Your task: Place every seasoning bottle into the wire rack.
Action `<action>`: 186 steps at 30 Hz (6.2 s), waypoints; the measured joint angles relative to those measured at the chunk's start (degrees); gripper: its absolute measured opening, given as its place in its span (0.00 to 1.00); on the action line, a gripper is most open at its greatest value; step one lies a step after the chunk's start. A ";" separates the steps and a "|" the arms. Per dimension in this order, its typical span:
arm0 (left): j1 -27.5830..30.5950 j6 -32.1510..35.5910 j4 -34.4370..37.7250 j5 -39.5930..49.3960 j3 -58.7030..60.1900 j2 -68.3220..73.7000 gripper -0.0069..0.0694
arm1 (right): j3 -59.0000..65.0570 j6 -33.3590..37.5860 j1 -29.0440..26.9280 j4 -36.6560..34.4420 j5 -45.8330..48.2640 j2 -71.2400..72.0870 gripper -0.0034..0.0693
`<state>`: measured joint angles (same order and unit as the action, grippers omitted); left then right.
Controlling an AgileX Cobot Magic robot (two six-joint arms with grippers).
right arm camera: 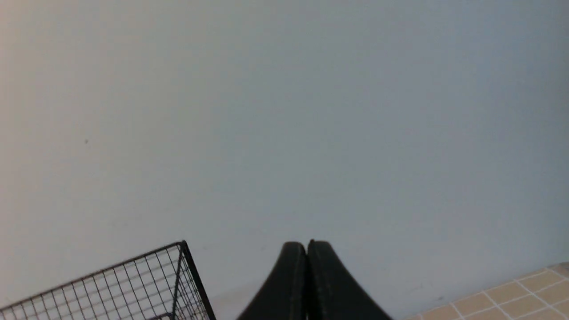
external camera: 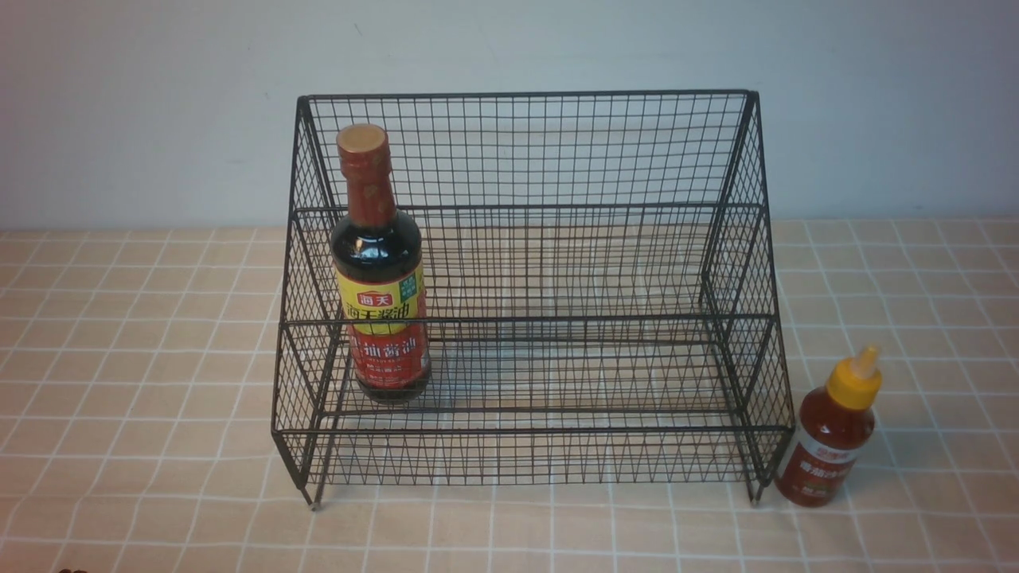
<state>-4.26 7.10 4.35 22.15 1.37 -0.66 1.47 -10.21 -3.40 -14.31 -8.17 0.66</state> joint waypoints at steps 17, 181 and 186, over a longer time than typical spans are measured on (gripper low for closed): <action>0.00 0.00 0.00 0.00 0.00 0.00 0.08 | -18.99 -5.41 0.12 16.72 4.05 -31.60 0.49; 0.00 -0.01 0.00 0.00 0.00 0.00 0.08 | -2.23 17.04 4.59 7.64 34.13 -0.59 0.03; 0.00 -0.01 0.00 -0.05 0.00 0.00 0.08 | -0.58 16.93 4.59 7.59 31.05 0.00 0.03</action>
<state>-4.26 7.09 4.35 22.10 1.37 -0.66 0.89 6.73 1.19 -6.72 22.88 0.66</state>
